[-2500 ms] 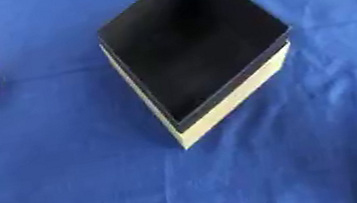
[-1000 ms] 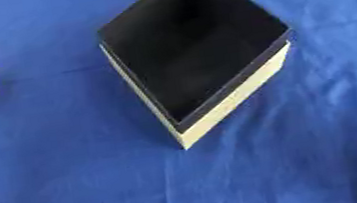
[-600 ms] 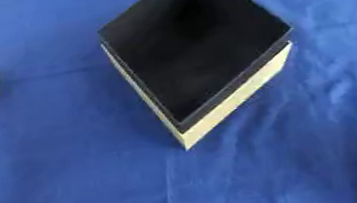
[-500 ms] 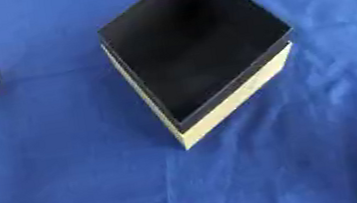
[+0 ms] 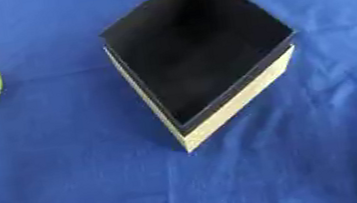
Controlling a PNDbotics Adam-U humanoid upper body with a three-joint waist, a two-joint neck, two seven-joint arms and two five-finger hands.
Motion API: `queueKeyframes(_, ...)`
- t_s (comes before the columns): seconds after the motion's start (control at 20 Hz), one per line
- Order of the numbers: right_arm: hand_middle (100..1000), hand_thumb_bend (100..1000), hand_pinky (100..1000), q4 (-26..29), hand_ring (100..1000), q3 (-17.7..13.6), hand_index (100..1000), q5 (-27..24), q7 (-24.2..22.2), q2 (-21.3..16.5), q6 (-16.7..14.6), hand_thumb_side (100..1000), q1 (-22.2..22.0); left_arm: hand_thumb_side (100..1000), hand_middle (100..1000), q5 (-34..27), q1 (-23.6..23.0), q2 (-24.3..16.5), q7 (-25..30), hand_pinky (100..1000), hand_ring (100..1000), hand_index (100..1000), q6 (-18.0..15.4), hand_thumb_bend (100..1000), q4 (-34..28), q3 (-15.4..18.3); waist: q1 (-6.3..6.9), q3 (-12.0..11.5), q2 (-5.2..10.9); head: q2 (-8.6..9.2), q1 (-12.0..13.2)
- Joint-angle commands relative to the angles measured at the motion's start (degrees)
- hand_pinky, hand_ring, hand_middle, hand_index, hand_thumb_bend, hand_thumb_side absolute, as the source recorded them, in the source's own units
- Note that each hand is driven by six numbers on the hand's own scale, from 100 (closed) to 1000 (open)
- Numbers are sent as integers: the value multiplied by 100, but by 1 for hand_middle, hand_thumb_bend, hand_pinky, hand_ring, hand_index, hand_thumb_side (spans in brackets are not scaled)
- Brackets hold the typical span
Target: Pick up objects on the table and place them in the box.
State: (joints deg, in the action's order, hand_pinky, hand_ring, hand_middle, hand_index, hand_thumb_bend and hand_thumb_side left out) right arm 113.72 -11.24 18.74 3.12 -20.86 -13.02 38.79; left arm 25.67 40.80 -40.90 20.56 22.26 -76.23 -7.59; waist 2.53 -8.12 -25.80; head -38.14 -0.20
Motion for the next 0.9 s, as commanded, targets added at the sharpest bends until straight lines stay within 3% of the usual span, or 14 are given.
queueKeyframes(0.05, 544, 100, 769, 87, 694, -29, 807, -36, 2, -45, 5, 392, 54, 164, 712, 59, 86, -122, 70, 735, 753, 834, -32, 470, -26, 2, -28, -1, 949, 55, 23)
queueKeyframes(0.35, 544, 100, 769, 87, 695, -36, 808, -52, 9, -35, 5, 398, 42, 100, 567, 362, 75, -145, 113, 619, 621, 709, -169, 325, -135, -60, -23, 1, 951, 52, 28)
queueKeyframes(0.55, 544, 100, 770, 87, 696, -42, 809, -63, 14, -26, 6, 405, 28, 100, 545, 685, 70, -194, -11, 560, 585, 679, -242, 108, -321, -82, -19, 2, 954, 49, 31)
queueKeyframes(0.8, 543, 100, 771, 87, 696, -50, 810, -80, 20, -18, 10, 414, 9, 100, 510, 1028, 55, -185, 0, 443, 529, 643, -299, 100, -596, -63, -10, 1, 956, 32, 28)
queueKeyframes(0.9, 543, 100, 771, 87, 696, -51, 810, -85, 21, -18, 11, 414, 6, 100, 476, 1048, 54, -193, 77, 329, 486, 609, -327, 100, -726, -50, -7, -1, 960, 21, 22)
